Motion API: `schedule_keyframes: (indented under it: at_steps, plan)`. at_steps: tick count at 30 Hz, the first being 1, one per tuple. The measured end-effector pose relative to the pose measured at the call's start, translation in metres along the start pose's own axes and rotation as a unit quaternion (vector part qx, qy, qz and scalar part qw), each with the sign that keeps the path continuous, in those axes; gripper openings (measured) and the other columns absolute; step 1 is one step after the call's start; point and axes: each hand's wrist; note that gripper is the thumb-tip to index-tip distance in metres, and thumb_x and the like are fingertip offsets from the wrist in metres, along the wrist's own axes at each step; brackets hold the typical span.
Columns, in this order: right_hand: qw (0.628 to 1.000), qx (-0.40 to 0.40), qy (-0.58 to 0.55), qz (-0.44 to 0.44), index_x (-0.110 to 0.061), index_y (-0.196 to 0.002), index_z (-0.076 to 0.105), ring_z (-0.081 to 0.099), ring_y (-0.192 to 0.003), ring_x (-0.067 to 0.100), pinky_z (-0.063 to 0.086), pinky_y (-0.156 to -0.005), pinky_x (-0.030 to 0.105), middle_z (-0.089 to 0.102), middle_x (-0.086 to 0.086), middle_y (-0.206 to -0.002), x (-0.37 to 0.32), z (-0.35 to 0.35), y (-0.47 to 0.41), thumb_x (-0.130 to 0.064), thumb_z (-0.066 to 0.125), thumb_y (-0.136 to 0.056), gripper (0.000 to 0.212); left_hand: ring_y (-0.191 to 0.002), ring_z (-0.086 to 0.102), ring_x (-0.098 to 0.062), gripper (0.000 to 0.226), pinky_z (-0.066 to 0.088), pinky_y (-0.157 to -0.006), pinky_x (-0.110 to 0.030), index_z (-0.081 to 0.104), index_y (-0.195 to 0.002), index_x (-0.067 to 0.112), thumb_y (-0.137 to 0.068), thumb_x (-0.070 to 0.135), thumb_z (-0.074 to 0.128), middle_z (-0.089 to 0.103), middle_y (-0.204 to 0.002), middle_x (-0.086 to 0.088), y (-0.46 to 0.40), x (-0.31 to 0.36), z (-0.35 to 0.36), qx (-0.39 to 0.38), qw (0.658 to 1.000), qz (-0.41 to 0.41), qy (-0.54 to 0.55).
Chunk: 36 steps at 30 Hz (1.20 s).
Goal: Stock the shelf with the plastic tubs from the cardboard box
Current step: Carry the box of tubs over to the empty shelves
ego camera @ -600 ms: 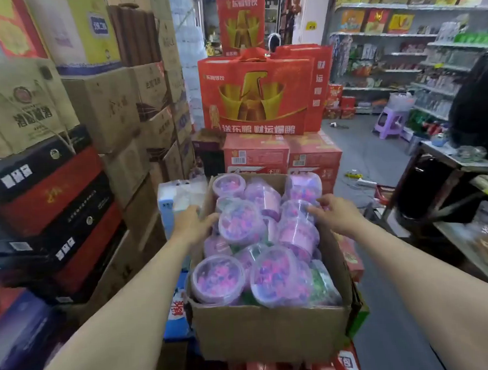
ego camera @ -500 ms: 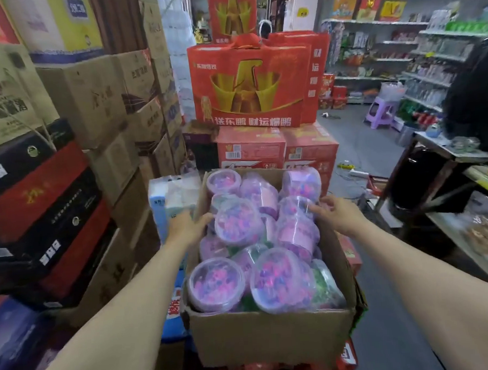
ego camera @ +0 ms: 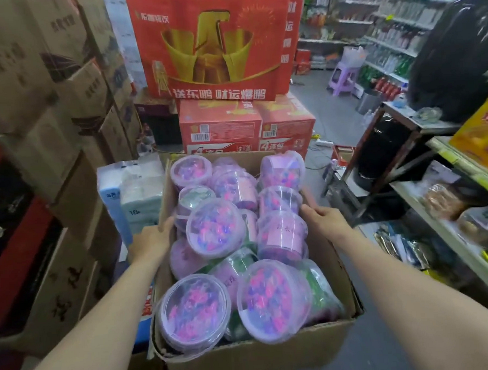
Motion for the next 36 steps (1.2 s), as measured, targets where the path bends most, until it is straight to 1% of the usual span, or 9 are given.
schedule_keyframes:
  at_steps: [6,10,12,20,23,27,30,32,36]
  plan:
    - [0.999,0.005,0.015,0.031,-0.016,-0.096,0.079,0.070,-0.092,0.017,0.057,-0.088,0.041,0.077,0.003,-0.092,0.014,0.003,-0.012,-0.058,0.070,-0.081,0.046,-0.108,0.055,-0.041,0.064,0.046,-0.088,-0.045,0.066,-0.117,0.014,-0.092,0.065,0.035,0.062,-0.117,-0.021,-0.006,-0.004,0.008,0.016,1.000,0.013,-0.014]
    - [0.998,0.020,0.014,0.060,-0.016,-0.109,0.077,0.068,-0.104,0.021,0.054,-0.095,0.041,0.074,0.002,-0.108,0.019,0.005,-0.018,-0.065,0.071,-0.073,0.061,-0.106,0.056,-0.041,0.056,0.046,-0.085,-0.044,0.067,-0.113,0.014,-0.094,0.060,0.041,0.063,-0.114,-0.020,-0.011,-0.010,0.010,0.024,0.999,0.022,-0.024]
    - [0.998,0.029,0.017,0.057,-0.016,-0.108,0.077,0.064,-0.097,0.015,0.053,-0.095,0.037,0.072,-0.001,-0.101,0.021,0.006,-0.018,-0.066,0.071,-0.072,0.062,-0.106,0.056,-0.041,0.055,0.045,-0.082,-0.042,0.068,-0.110,0.013,-0.095,0.059,0.040,0.063,-0.113,-0.020,-0.013,-0.012,0.010,0.025,0.999,0.032,-0.026]
    - [0.997,0.058,0.035,0.033,-0.014,-0.121,0.072,0.063,-0.115,0.027,0.046,-0.095,0.032,0.070,0.007,-0.122,0.021,0.006,-0.001,-0.044,0.069,-0.089,0.044,-0.106,0.055,-0.039,0.056,0.039,-0.077,-0.038,0.070,-0.098,0.010,-0.097,0.056,0.038,0.065,-0.110,-0.019,-0.006,-0.022,0.005,0.012,0.999,0.052,-0.005]
    - [0.997,0.056,0.032,0.039,-0.014,-0.112,0.076,0.064,-0.098,0.020,0.049,-0.093,0.035,0.072,0.006,-0.110,0.030,0.003,0.012,-0.045,0.068,-0.089,0.040,-0.102,0.056,-0.038,0.055,0.045,-0.080,-0.039,0.071,-0.100,0.013,-0.095,0.058,0.039,0.065,-0.109,-0.017,0.005,-0.026,0.004,0.019,0.999,0.045,0.011]
    - [0.997,0.063,0.025,0.049,-0.005,-0.088,0.077,0.055,-0.072,0.019,0.050,-0.073,0.034,0.064,0.005,-0.077,0.045,-0.002,0.033,-0.046,0.069,-0.088,0.042,-0.097,0.058,-0.036,0.055,0.049,-0.083,-0.041,0.072,-0.100,0.015,-0.093,0.059,0.040,0.066,-0.106,-0.016,0.026,-0.036,0.003,0.019,0.998,0.050,0.026]
    - [0.996,0.075,0.033,0.045,-0.012,-0.072,0.071,0.052,-0.070,0.020,0.042,-0.069,0.030,0.057,0.004,-0.070,0.056,-0.008,0.056,-0.046,0.068,-0.088,0.038,-0.094,0.059,-0.036,0.055,0.051,-0.085,-0.044,0.072,-0.098,0.015,-0.092,0.060,0.041,0.066,-0.103,-0.016,0.047,-0.044,0.004,0.018,0.998,0.054,0.028]
    - [0.995,0.084,0.031,0.047,-0.012,-0.071,0.070,0.051,-0.068,0.020,0.041,-0.068,0.029,0.056,0.003,-0.067,0.063,-0.013,0.076,-0.046,0.068,-0.088,0.038,-0.094,0.059,-0.037,0.055,0.051,-0.084,-0.044,0.072,-0.095,0.013,-0.093,0.058,0.041,0.066,-0.102,-0.017,0.064,-0.051,0.005,0.021,0.997,0.065,0.024]
    - [0.993,0.102,0.020,0.049,0.006,-0.082,0.070,0.043,-0.066,0.017,0.037,-0.063,0.029,0.049,0.004,-0.064,0.083,-0.029,0.126,-0.042,0.066,-0.091,0.049,-0.095,0.060,-0.038,0.053,0.051,-0.084,-0.043,0.073,-0.094,0.012,-0.094,0.056,0.043,0.068,-0.102,-0.018,0.107,-0.063,0.008,0.034,0.996,0.083,0.026]
Point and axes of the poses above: each hand's wrist, its own y-axis away from the middle knuckle, its own z-axis out of the palm, x = y × z
